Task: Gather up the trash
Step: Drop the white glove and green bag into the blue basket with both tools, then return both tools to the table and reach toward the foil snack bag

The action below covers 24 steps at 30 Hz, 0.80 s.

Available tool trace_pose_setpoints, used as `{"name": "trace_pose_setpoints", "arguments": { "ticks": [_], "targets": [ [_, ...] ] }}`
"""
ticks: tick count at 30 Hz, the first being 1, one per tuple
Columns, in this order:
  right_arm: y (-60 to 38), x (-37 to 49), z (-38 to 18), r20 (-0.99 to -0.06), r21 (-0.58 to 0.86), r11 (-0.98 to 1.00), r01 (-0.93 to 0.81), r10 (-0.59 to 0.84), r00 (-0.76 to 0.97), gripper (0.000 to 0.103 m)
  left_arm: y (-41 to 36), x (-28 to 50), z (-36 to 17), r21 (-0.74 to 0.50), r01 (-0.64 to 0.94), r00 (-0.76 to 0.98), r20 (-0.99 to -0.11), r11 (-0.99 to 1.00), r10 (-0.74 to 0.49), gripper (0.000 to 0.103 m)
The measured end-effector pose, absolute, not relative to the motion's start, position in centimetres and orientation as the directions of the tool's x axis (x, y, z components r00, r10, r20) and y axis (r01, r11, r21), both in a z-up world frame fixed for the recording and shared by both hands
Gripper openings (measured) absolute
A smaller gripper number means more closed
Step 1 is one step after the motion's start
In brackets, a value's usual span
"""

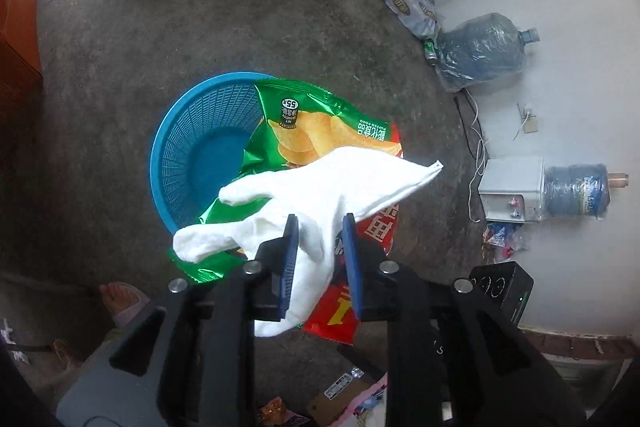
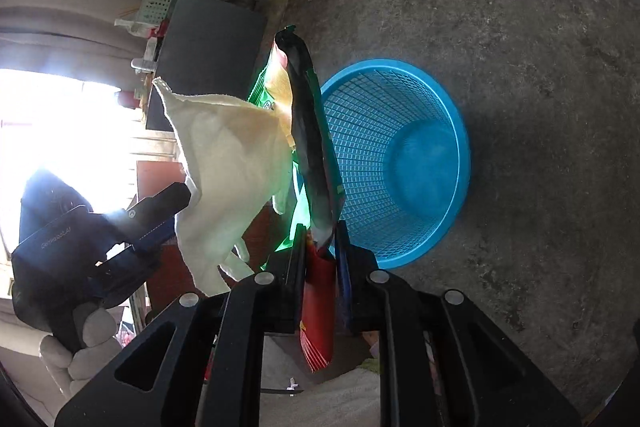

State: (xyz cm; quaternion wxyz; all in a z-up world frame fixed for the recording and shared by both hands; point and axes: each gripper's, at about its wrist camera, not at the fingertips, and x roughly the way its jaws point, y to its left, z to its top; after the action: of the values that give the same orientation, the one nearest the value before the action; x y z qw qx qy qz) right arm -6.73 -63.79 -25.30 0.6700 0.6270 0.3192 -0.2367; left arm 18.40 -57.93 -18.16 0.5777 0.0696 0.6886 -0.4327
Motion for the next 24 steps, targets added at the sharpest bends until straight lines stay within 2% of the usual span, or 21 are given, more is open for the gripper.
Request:
{"name": "trace_pose_setpoints", "arguments": {
  "ticks": [1,2,3,6,11,17,22,24],
  "targets": [
    [-64.3,-6.1,-26.6,-0.728,0.686,0.093,0.722,0.088,0.680,0.021,-58.0,18.9,-18.6,-0.496,0.590,-0.301,-0.867,0.637,-0.396,0.038],
    [-64.7,-5.6,-27.9,-0.740,0.672,0.089,0.735,0.092,0.666,0.031,-57.9,19.4,-18.9,-0.486,0.582,-0.283,-0.873,0.652,-0.397,0.039],
    [-65.2,-5.0,-29.0,-0.765,0.644,0.089,0.760,0.094,0.637,0.036,-57.6,19.8,-19.0,-0.489,0.571,-0.276,-0.871,0.659,-0.407,0.040],
    [-65.7,-4.6,-31.1,-0.802,0.597,0.075,0.799,0.092,0.590,0.037,-56.8,21.0,-18.0,-0.516,0.559,-0.269,-0.853,0.649,-0.447,0.041],
    [-65.1,-5.3,-30.5,-0.814,0.580,0.113,0.807,0.069,0.576,0.037,-55.0,21.8,-14.1,-0.510,0.595,-0.198,-0.842,0.621,-0.502,0.044],
    [-63.6,-7.3,-25.8,-0.811,0.578,0.195,0.792,0.030,0.585,0.037,-50.8,19.6,-8.1,-0.536,0.626,-0.164,-0.800,0.566,-0.577,0.044],
    [-60.5,-9.5,-19.4,-0.773,0.604,0.321,0.730,0.010,0.635,0.037,-44.4,16.0,-2.1,-0.478,0.722,-0.072,-0.771,0.500,-0.633,0.047],
    [-58.9,-10.0,-16.9,-0.753,0.611,0.378,0.695,0.009,0.658,0.042,-40.7,14.6,-0.1,-0.456,0.744,-0.023,-0.748,0.489,-0.663,0.050]
  ]
}}
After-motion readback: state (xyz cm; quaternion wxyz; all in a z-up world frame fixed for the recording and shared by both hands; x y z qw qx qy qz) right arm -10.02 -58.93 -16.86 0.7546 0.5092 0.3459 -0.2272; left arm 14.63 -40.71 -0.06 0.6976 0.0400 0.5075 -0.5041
